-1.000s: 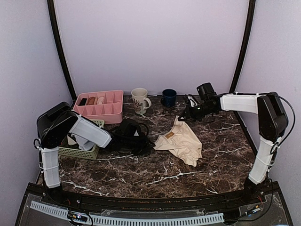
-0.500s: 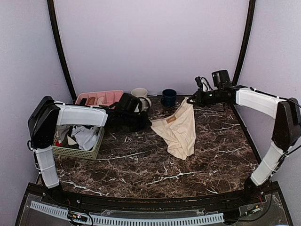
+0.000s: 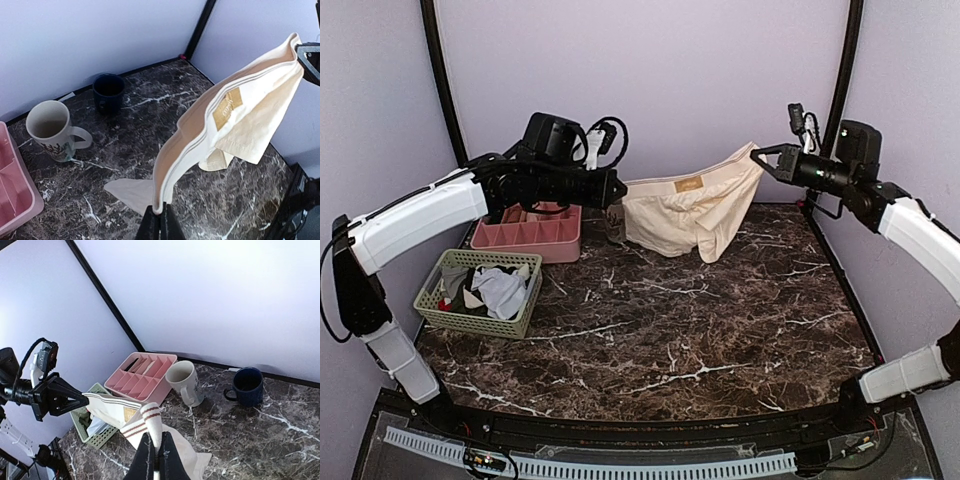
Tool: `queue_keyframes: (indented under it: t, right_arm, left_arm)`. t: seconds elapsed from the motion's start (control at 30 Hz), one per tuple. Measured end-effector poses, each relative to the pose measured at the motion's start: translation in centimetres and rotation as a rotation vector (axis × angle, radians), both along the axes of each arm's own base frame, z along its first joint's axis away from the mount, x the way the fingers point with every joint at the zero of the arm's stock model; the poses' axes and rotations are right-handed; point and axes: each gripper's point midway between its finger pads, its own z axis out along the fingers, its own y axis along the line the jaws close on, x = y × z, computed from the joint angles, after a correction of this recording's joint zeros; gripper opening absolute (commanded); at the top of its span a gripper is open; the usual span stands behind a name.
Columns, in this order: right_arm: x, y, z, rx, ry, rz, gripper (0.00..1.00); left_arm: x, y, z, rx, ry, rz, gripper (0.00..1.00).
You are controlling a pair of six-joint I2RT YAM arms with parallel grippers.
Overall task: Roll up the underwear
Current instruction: Flatten out the underwear at the center of the board.
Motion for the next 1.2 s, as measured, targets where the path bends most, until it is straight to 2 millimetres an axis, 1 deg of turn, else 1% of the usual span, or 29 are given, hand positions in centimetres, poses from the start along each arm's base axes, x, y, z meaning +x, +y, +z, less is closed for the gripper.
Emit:
queue_keyframes:
  t: [0.1,0.2,0.27,0.33,0.37,0.43,0.5,0.53,0.57,0.6,0.67,0.73,0.8,0.83,0.9,0.93,0.97,1.0,1.03,1.07,1.1,1.13,1.17,1.2]
  right_arm:
    - [-3.4,-0.1,-0.8,0.005,0.003,0.042,0.01]
    - [-6.8,-0.6,-0.4,0.021,-0.019,0.066,0.02]
    - [-7.8,-0.9,-0.1,0.025,-0.034,0.068,0.02]
    - [-7.7,-0.9,-0.5,0.020,-0.028,0.065,0.02]
    - [-7.5,-0.8,-0.8,0.018,-0.020,0.063,0.02]
    - [-6.3,-0.5,-1.8,0.009,0.012,0.062,0.02]
    - [-4.0,0.4,-3.1,0.001,0.069,0.073,0.00]
    - [-3.1,0.8,-3.6,0.001,0.089,0.080,0.00]
    - [-2.2,1.2,-4.0,0.000,0.114,0.092,0.00]
    - [-1.7,1.4,-4.2,-0.008,0.123,0.098,0.00]
    - [-1.0,1.1,-4.1,-0.032,0.125,0.072,0.01]
    - [-1.5,0.7,-3.2,-0.020,0.102,0.063,0.00]
    - [-2.2,1.2,-1.7,0.029,0.066,0.095,0.00]
    - [-2.5,1.9,-1.1,0.047,0.049,0.123,0.00]
    - [-3.2,4.1,-0.5,0.062,0.041,0.207,0.00]
    - [-3.4,4.9,-0.6,0.060,0.046,0.237,0.00]
    - [-3.7,5.2,-1.0,0.053,0.059,0.257,0.00]
    - [-3.6,4.9,-1.5,0.045,0.078,0.250,0.00]
    - [-3.2,3.9,-1.8,0.038,0.088,0.224,0.00]
    - [-2.8,2.3,-2.1,0.028,0.097,0.179,0.00]
    - [-2.3,0.8,-2.4,0.019,0.105,0.126,0.00]
    - [-2.0,-0.5,-2.5,0.016,0.107,0.082,0.00]
    - [-2.0,-1.1,-2.6,0.023,0.113,0.066,0.00]
    - [-2.6,-1.0,-3.0,0.040,0.123,0.082,0.00]
  left_arm:
    - [-3.8,-0.2,0.1,0.030,-0.014,-0.094,0.00]
    - [-7.3,0.2,0.8,0.010,-0.019,-0.162,0.00]
    - [-8.2,1.0,1.4,-0.003,-0.031,-0.166,0.00]
    - [-8.0,1.8,2.1,-0.006,-0.053,-0.138,0.00]
    - [-7.6,2.1,2.4,-0.001,-0.064,-0.114,0.00]
    - [-6.3,2.2,2.4,0.025,-0.072,-0.075,0.00]
    - [-5.1,1.2,2.6,0.044,-0.080,-0.073,0.00]
    - [-4.3,0.4,2.7,0.055,-0.089,-0.079,0.00]
    - [-3.8,0.0,2.7,0.062,-0.096,-0.081,0.00]
    - [-3.5,-0.4,2.5,0.071,-0.101,-0.084,0.00]
    - [-3.7,-0.5,1.9,0.087,-0.103,-0.102,0.00]
    - [-4.4,-1.2,2.2,0.069,-0.106,-0.151,0.00]
    - [-5.5,-2.8,2.7,0.061,-0.117,-0.225,0.00]
    - [-6.0,-3.7,3.2,0.056,-0.128,-0.257,0.00]
    - [-6.9,-6.2,4.4,0.035,-0.159,-0.318,0.00]
    - [-7.3,-6.6,4.3,0.030,-0.162,-0.333,0.00]
    - [-7.6,-6.7,3.9,0.024,-0.155,-0.338,0.00]
    - [-7.5,-5.9,3.2,0.014,-0.141,-0.326,0.00]
    - [-7.0,-4.5,2.4,0.009,-0.120,-0.297,0.00]
    - [-6.2,-2.3,1.5,0.010,-0.096,-0.247,0.00]
    - [-5.1,0.4,0.8,0.012,-0.073,-0.184,0.00]
    - [-4.4,2.3,0.5,0.012,-0.061,-0.141,0.00]
    - [-3.4,4.4,0.7,0.004,-0.056,-0.084,0.00]
    - [-2.9,5.5,1.6,-0.024,-0.063,-0.061,0.00]
